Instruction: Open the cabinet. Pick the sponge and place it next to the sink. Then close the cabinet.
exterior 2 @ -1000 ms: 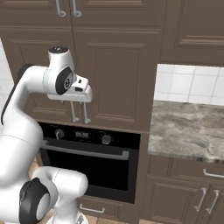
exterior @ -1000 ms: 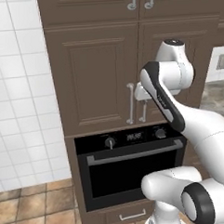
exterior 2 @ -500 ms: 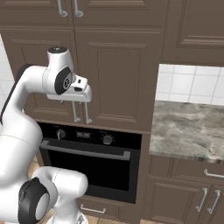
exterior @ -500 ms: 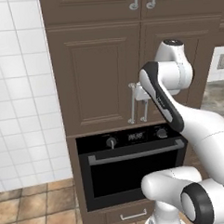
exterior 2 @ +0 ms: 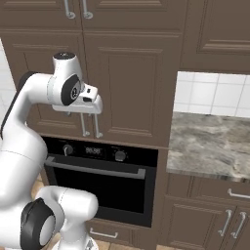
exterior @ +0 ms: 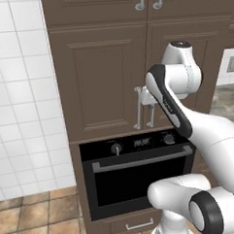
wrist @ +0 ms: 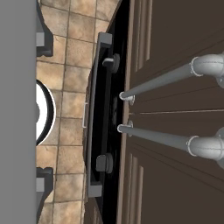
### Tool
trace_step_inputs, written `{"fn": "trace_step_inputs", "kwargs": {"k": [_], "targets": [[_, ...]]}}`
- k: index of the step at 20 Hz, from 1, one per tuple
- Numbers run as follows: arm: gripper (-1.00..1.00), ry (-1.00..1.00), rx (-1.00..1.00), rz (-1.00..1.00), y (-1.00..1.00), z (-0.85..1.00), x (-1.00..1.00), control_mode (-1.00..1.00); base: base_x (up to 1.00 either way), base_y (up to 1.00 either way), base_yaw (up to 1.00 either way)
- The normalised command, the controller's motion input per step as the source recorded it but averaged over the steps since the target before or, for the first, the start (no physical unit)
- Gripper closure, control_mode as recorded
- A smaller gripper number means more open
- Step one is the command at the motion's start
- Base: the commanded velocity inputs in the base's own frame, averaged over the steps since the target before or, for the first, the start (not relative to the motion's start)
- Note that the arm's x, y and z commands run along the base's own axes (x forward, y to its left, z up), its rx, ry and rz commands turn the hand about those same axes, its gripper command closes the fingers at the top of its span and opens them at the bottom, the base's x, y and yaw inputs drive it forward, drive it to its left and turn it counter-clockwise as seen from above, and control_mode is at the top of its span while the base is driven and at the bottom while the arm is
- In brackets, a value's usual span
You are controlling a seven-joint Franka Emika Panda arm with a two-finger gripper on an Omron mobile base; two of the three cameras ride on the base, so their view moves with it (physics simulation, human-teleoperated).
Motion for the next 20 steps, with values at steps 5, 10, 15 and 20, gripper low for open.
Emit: {"fn": "trace_step_inputs", "kwargs": {"k": [5, 10, 15, 20], "targets": [[-1.0, 0.0, 0.0, 0.0, 0.0, 0.0, 0.0, -1.0, 0.0, 0.0, 0.0], [-1.0, 0.0, 0.0, 0.0, 0.0, 0.0, 0.0, -1.0, 0.0, 0.0, 0.0], [-1.0, 0.0, 0.0, 0.0, 0.0, 0.0, 0.0, -1.0, 0.0, 0.0, 0.0], [-1.0, 0.0, 0.0, 0.0, 0.0, 0.0, 0.05, -1.0, 0.0, 0.0, 0.0]]}}
